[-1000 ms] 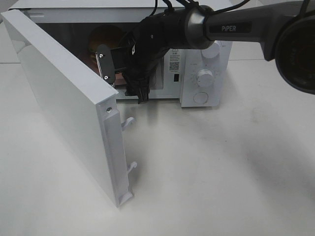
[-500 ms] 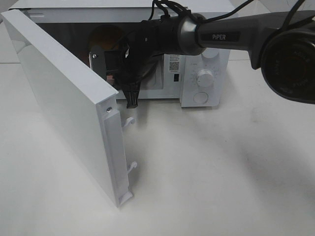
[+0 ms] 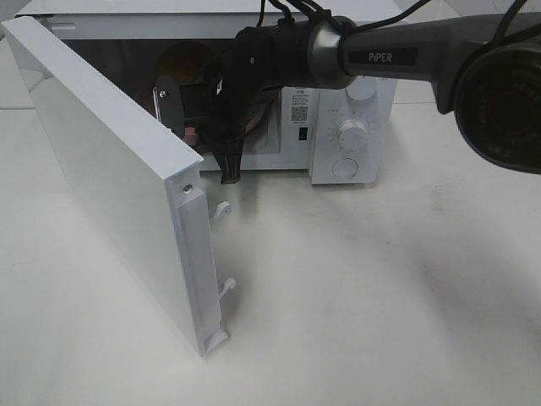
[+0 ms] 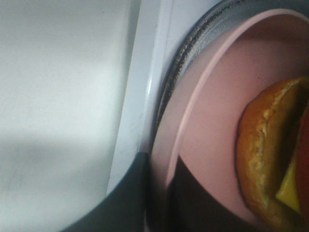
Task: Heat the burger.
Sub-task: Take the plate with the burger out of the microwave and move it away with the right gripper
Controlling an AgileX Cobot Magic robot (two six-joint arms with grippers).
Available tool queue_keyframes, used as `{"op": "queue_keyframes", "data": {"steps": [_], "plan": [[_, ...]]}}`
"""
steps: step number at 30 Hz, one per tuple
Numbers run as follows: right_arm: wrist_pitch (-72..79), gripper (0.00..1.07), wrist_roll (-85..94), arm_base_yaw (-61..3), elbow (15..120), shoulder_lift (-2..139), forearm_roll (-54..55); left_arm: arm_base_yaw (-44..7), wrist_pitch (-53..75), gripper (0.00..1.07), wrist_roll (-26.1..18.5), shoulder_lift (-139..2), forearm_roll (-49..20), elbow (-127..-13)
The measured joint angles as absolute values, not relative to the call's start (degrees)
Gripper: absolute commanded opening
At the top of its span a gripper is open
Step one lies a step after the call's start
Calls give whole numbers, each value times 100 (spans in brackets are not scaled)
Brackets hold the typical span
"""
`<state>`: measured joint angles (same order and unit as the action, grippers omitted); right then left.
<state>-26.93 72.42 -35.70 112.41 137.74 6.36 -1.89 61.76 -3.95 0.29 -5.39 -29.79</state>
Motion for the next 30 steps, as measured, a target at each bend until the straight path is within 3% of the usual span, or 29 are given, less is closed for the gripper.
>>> {"op": "queue_keyframes", "data": {"steps": [15, 30], "plan": [[-3300, 0, 8027, -3570, 10880, 13264, 957, -189, 6176, 98, -395, 29, -539, -2979], [-2595, 0, 9064, -3570, 9173, 12307, 1197, -189, 6176, 98, -395, 29, -539, -2979]]}}
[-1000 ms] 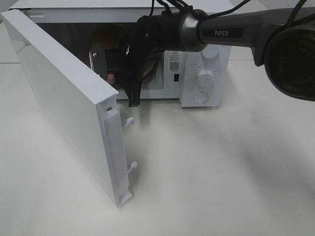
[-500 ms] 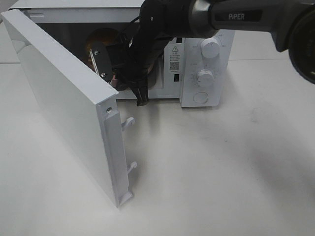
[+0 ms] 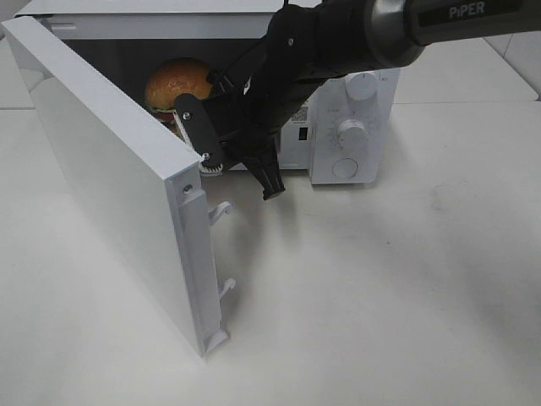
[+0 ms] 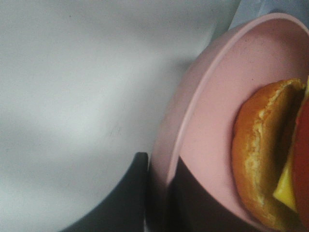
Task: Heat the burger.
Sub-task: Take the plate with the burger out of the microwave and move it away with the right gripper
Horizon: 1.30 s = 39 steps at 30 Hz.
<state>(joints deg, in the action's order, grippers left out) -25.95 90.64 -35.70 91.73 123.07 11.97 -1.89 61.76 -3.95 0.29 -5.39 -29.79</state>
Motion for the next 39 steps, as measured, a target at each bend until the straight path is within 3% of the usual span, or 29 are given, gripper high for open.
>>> {"op": "queue_keyframes", "data": {"steps": [18, 39], "plan": [[-2733, 0, 9700, -3570, 8503, 11585, 1702, -189, 6176, 98, -395, 29, -539, -2979], [-2424, 0, 9947, -3575, 6732, 10302, 1753, -189, 6176, 98, -395, 29, -539, -2979]]}}
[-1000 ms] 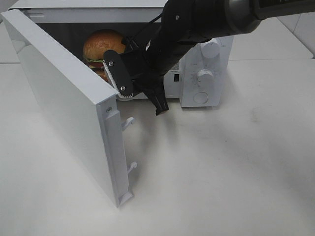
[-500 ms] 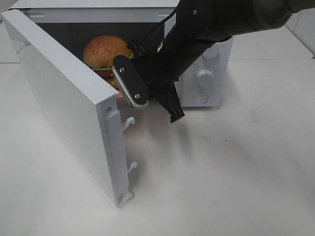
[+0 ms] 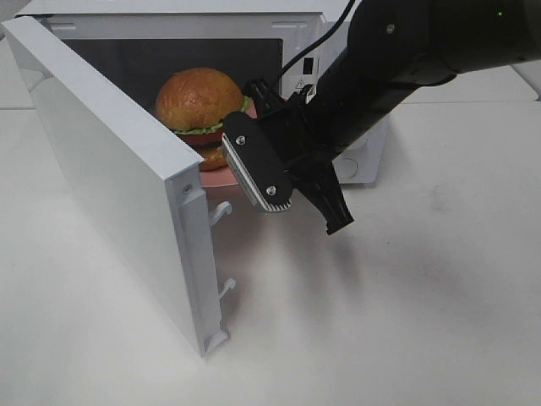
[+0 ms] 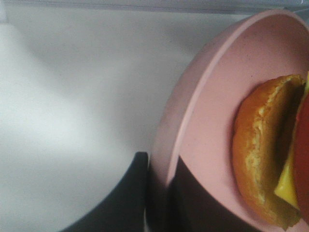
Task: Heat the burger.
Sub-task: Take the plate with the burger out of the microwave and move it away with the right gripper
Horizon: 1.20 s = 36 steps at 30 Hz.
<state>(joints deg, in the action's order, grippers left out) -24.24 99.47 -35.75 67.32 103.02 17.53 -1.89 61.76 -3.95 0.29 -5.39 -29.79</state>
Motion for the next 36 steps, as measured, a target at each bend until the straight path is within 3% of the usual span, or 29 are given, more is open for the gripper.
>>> {"op": "queue_keyframes", "data": {"steps": [36], "plan": [[-1621, 0, 9649, -3575, 3552, 7334, 2028, -189, 6176, 98, -395, 29, -539, -2979]]}}
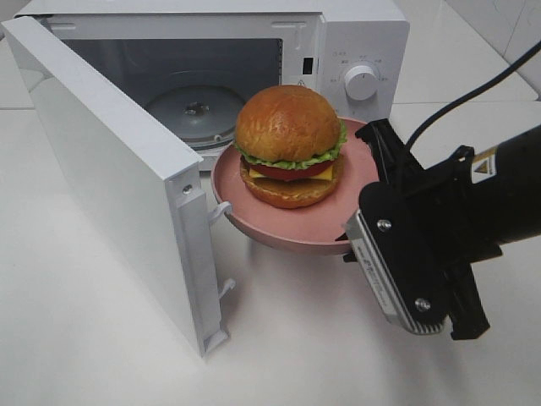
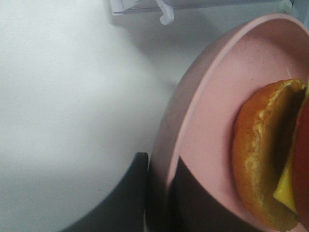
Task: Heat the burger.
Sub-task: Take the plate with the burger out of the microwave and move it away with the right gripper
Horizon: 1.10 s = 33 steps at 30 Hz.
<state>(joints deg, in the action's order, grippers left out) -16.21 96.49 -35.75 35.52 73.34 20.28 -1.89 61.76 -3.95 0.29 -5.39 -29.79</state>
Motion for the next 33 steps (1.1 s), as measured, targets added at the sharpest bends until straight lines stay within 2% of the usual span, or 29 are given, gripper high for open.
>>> {"op": "queue_keyframes", "data": {"steps": [13, 25, 33], "plan": [[-1673, 0, 8841, -3575, 2722, 6022, 1805, -189, 6176, 98, -395, 29, -539, -2979], [-2447, 0, 7638, -3575, 2361, 4841, 796, -189, 6176, 98, -395, 29, -539, -2979], [-3226, 0, 6388, -3575, 2343, 4114, -252, -189, 6176, 98, -395, 29, -539, -2979]]}}
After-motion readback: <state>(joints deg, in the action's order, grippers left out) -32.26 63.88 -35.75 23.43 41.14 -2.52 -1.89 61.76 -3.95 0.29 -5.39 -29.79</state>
